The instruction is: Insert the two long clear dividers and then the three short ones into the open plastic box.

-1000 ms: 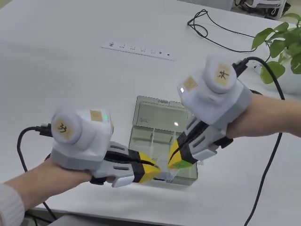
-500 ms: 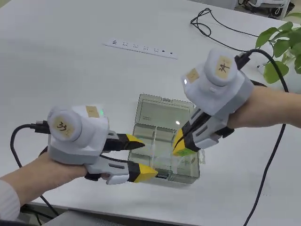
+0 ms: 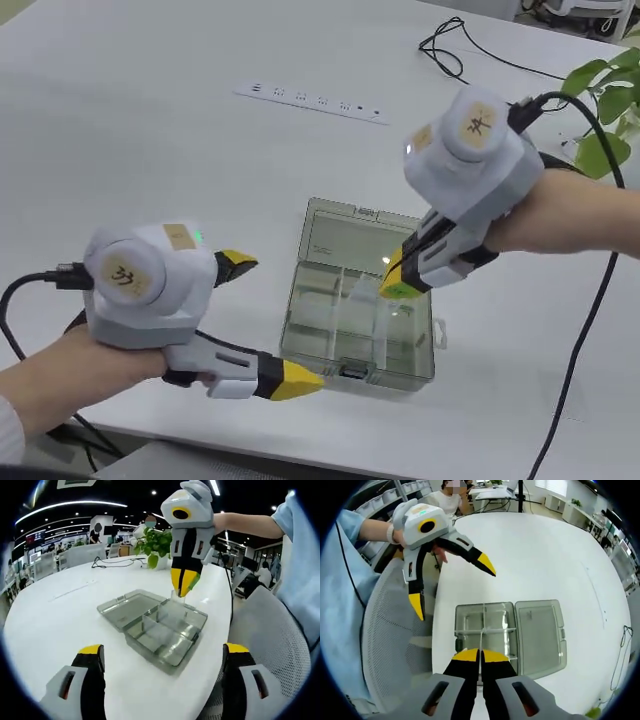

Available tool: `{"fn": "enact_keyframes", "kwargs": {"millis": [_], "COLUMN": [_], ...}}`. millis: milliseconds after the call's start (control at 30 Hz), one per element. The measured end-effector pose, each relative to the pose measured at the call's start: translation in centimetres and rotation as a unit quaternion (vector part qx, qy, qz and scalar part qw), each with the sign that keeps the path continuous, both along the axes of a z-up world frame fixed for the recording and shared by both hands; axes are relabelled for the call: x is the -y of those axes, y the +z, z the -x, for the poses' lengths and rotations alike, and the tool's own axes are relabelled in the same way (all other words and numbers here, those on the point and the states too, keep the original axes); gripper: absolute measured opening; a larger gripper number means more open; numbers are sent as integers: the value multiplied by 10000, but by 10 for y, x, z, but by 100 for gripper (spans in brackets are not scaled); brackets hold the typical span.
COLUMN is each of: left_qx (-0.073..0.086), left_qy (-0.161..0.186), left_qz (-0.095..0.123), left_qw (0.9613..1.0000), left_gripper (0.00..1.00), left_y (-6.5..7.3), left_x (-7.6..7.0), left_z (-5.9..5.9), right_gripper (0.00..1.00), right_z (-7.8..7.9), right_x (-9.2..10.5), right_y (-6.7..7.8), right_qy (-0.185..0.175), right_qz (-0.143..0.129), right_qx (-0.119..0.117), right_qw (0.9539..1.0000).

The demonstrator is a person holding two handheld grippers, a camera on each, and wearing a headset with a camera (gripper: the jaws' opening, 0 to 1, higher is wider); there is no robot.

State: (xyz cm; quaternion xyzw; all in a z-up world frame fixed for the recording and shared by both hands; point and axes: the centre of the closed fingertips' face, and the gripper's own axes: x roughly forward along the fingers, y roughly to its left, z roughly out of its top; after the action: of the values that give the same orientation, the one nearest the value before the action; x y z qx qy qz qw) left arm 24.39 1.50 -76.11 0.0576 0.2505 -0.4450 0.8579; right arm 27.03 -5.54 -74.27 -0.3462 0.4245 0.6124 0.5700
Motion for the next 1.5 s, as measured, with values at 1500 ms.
{"fn": "enact_keyframes", "kwargs": {"millis": [1500], "left_qx": [-256], "left_qy": [160], "left_qz": [137], "left_qw": [9994], "left_gripper": [92], "left_y": [-10], "left_x": [-10], "left_z": [9], "right_gripper": [2], "right_z": [6], "right_x": [-6], "right_y": [-15], "right_qy": [238], "right_qz": [-33], "right_qx": [71], "right_qw": [9997]}}
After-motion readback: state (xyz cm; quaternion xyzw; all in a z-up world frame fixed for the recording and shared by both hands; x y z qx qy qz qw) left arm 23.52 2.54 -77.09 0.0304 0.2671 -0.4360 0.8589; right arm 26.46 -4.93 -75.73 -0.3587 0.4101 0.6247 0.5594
